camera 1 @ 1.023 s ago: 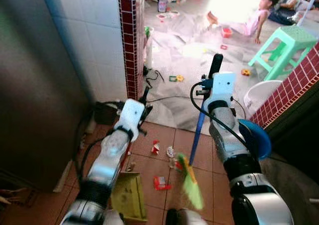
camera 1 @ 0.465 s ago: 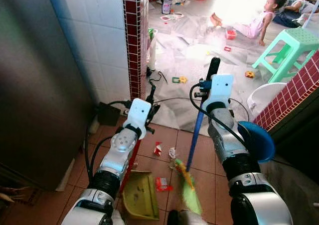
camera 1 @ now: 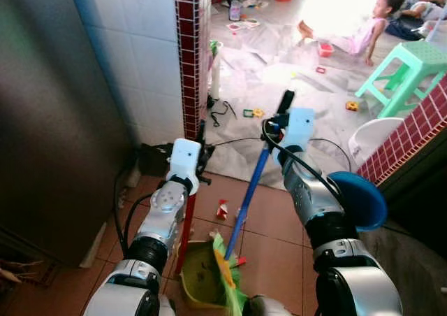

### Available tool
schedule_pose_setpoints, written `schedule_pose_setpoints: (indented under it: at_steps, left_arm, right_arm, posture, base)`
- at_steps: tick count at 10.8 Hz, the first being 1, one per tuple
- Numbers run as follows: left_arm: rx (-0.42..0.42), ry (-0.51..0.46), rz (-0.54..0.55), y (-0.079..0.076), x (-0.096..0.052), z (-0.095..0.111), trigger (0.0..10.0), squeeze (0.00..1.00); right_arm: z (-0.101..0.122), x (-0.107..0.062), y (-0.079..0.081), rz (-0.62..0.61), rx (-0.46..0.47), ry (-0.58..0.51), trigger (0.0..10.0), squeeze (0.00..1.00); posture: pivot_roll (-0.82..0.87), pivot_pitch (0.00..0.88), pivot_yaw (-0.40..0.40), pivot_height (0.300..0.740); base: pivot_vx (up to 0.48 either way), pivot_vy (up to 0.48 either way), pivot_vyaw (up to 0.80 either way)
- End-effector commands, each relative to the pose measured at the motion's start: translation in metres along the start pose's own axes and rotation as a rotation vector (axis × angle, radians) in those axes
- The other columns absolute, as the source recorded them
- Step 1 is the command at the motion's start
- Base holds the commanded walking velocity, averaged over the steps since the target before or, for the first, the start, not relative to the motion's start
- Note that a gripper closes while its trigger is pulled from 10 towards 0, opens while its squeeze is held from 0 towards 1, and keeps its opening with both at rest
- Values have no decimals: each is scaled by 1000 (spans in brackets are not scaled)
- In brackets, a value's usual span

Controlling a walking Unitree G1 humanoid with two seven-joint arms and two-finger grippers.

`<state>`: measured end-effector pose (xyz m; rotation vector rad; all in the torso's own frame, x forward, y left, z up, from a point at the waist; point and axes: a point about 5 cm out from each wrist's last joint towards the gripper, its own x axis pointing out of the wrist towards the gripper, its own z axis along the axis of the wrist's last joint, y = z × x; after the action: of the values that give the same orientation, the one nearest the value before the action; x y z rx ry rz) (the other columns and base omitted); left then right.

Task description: Sweep floor

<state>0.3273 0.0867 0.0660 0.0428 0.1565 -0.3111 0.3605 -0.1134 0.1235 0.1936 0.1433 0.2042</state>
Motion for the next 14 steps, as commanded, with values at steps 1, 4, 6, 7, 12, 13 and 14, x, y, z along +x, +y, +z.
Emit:
schedule_pose_setpoints:
  at_steps: [1,4,6,7,12,13,14]
  left_arm:
    - [-86,76,-16,-11,-2,-17,10000,0]
    - [-90,78,-17,-13,-1,-18,10000,0]
    - [-91,83,-19,-13,-1,-19,10000,0]
    - [-90,84,-22,-14,-1,-20,10000,0]
    - [-10,107,-204,-29,-1,-18,10000,0]
    - [-12,109,-256,-33,-3,-19,10000,0]
    - [-16,125,-299,-35,-6,-22,10000,0]
  right_arm:
    - [18,3,13,107,40,-32,10000,0]
    - [57,0,38,351,-4,-106,10000,0]
    - [89,-5,48,442,-43,-206,10000,0]
    - [104,-8,43,408,-93,-308,10000,0]
    - [81,-12,7,151,-349,-382,10000,0]
    - [75,-13,4,130,-363,-371,10000,0]
    - [67,-13,0,107,-378,-356,10000,0]
  posture:
    - [-25,15,-63,740]
    - [-24,15,-68,740]
    - [-26,19,-68,740]
    - [-27,23,-67,740]
    - [-28,30,-70,740]
    - [-21,34,-69,740]
    - [-19,36,-67,740]
  base:
    - [0,0,0]
    - [0,0,0]
    - [0,0,0]
    - [0,0,0]
    - [0,0,0]
    - [0,0,0]
    - [0,0,0]
